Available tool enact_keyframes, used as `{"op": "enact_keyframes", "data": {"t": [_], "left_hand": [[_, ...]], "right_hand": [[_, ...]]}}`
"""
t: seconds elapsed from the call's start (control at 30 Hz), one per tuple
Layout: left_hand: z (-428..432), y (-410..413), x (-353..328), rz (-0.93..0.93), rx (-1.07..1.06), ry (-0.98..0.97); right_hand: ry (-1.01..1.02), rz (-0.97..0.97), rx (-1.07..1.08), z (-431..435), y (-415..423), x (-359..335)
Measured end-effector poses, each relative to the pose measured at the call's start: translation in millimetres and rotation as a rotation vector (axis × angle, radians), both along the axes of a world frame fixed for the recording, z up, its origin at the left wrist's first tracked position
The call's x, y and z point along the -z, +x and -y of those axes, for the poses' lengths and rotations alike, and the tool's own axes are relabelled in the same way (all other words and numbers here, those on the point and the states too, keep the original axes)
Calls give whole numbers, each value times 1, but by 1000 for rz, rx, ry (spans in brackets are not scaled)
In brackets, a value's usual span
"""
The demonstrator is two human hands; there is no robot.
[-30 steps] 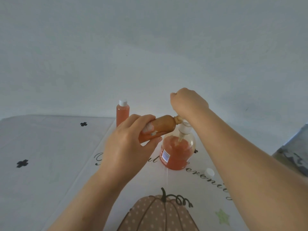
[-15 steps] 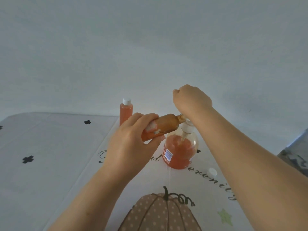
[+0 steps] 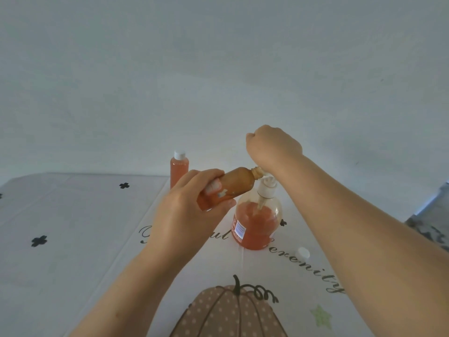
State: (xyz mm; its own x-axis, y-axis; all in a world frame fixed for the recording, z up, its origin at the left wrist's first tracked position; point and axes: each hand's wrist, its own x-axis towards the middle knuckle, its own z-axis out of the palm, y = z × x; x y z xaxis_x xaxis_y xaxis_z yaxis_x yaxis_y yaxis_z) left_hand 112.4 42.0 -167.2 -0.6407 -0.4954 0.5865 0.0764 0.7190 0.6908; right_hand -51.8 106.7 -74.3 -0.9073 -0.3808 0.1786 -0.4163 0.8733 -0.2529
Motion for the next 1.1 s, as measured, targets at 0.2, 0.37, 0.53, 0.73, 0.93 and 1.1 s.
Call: {"op": "enact_keyframes", "data": {"t": [0.2,0.37,0.53,0.73,0.93,1.1], "left_hand": [[-2,0,-2,1,-30,-58],[1,-1,4,30,-36,-65],[-2,0,7,18,-26,-57],[-5,-1,4,-21,-47,-103],[-5,-1,3,-27,-61,-134],[0,-2,7,1,-67,-164]], "right_hand": [[-3,21,25,1,2,-1],[-1,68,41,2,5,7],[-2,70,41,0,7,6],[8,2,1,0,5,-3],[-2,17,15,2,3,-2],[-5,52,26,3,3,6]]}}
